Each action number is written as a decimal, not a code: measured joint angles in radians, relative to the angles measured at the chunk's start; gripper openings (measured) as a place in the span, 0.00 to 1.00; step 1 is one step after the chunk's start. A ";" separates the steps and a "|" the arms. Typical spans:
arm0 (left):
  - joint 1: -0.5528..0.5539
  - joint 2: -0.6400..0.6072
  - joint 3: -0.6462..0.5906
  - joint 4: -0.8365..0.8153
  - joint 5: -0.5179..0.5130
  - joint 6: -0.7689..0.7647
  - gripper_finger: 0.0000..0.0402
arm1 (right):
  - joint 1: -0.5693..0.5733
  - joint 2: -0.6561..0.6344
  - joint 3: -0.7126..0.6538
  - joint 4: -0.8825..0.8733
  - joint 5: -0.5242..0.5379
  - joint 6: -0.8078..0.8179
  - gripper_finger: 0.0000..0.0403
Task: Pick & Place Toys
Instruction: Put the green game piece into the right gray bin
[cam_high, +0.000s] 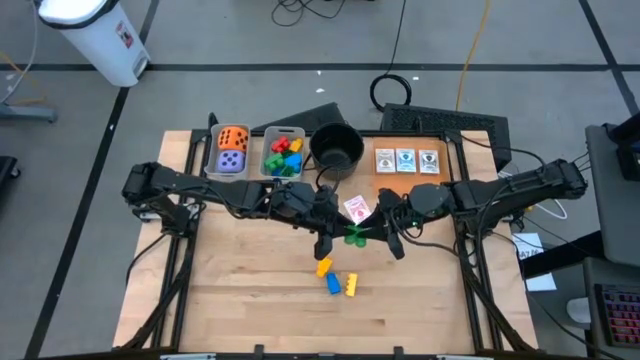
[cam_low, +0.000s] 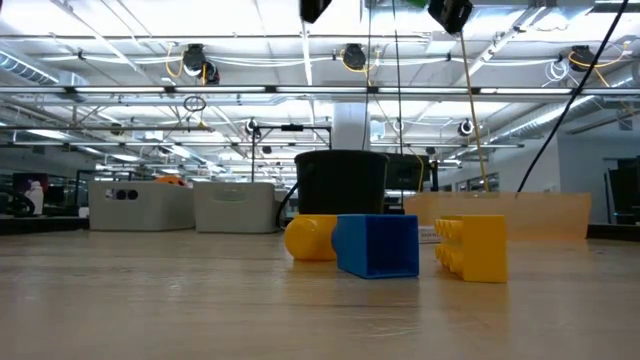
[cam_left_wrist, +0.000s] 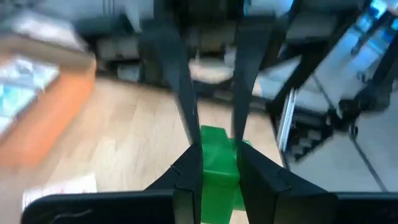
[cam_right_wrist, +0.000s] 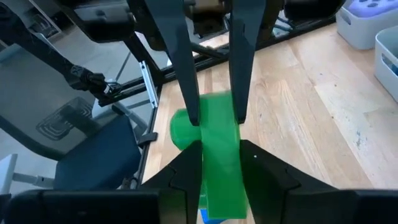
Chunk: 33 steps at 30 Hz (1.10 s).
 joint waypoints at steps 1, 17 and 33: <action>0.000 0.001 -0.001 -0.005 0.002 0.000 0.18 | 0.000 0.000 0.002 0.017 0.002 -0.002 0.26; 0.031 -0.011 -0.003 -0.059 0.011 -0.014 0.18 | -0.003 -0.002 0.005 0.067 0.002 -0.051 0.29; 0.262 -0.233 0.000 -0.545 -0.155 0.020 0.18 | -0.009 -0.042 0.002 0.058 0.119 -0.050 0.29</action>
